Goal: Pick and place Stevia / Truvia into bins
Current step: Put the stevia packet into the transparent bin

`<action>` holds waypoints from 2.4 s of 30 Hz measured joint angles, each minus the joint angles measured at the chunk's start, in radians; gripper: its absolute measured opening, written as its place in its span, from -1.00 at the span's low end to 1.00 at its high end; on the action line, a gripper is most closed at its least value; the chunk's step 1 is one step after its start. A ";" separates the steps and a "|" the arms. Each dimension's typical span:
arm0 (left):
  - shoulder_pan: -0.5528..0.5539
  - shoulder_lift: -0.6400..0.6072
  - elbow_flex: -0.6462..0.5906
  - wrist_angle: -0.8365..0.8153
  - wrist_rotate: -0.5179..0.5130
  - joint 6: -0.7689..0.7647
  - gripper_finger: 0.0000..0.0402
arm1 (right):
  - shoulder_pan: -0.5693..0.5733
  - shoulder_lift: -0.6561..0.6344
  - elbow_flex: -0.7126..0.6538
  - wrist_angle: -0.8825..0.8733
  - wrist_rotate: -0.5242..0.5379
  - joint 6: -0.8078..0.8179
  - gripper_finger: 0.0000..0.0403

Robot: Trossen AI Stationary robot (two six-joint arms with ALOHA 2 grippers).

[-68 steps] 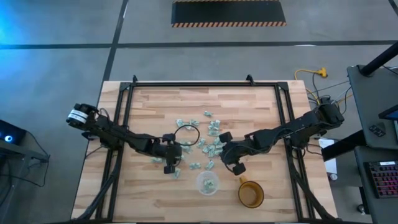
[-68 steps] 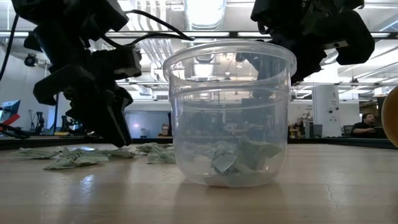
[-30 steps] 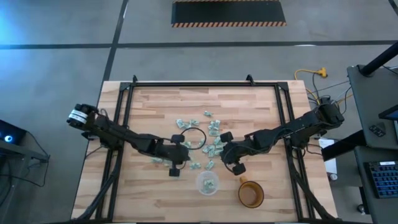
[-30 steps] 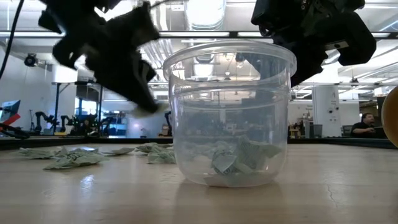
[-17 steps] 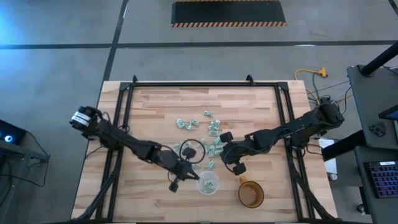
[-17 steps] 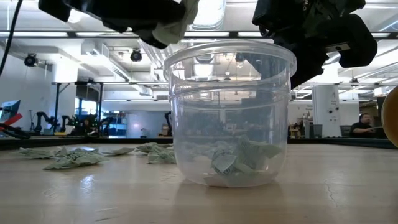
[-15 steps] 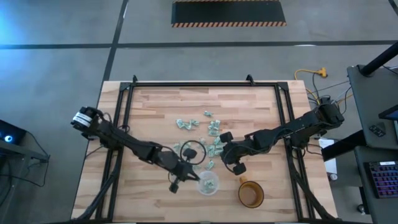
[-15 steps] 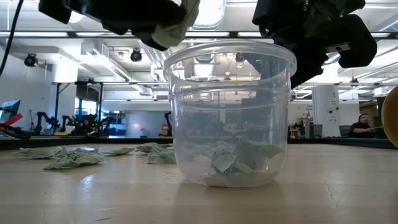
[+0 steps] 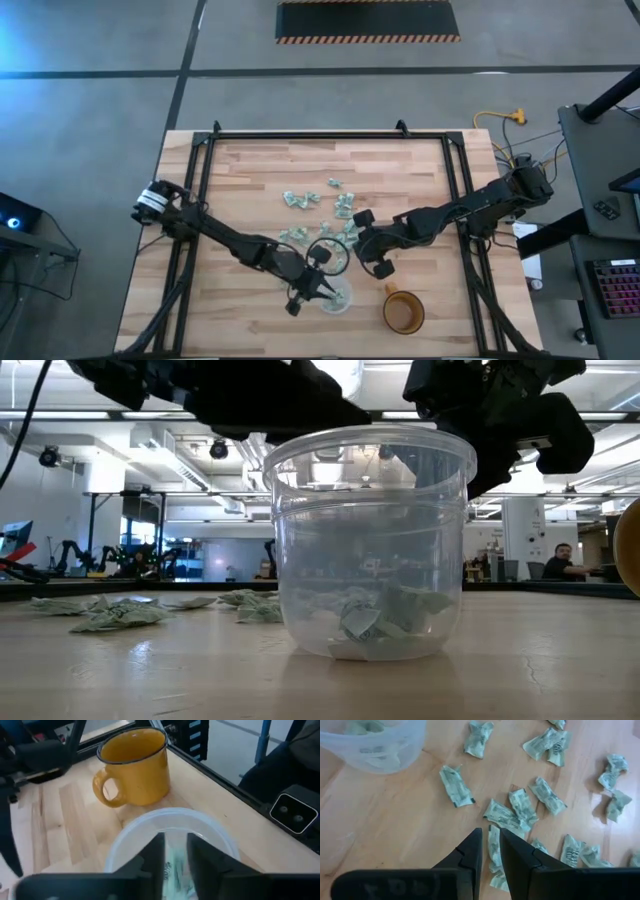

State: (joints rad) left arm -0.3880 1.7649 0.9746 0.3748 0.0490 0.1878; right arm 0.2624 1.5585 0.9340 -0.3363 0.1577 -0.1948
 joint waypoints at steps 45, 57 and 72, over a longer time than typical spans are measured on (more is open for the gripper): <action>0.237 -0.589 -0.210 -0.650 -0.668 0.087 -0.12 | -0.568 0.148 0.072 0.288 -0.162 0.015 -0.23; 0.282 -0.589 -0.275 -0.656 -0.665 0.027 -0.12 | -0.659 0.450 0.439 -0.117 -0.182 0.095 -0.30; 0.282 -0.589 -0.296 -0.655 -0.665 -0.026 -0.12 | -0.660 0.522 0.473 -0.158 -0.232 0.090 -0.32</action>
State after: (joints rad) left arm -0.1059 1.1755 0.6781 -0.2806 -0.6163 0.1619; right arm -0.3973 2.0808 1.4067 -0.4940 -0.0748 -0.1046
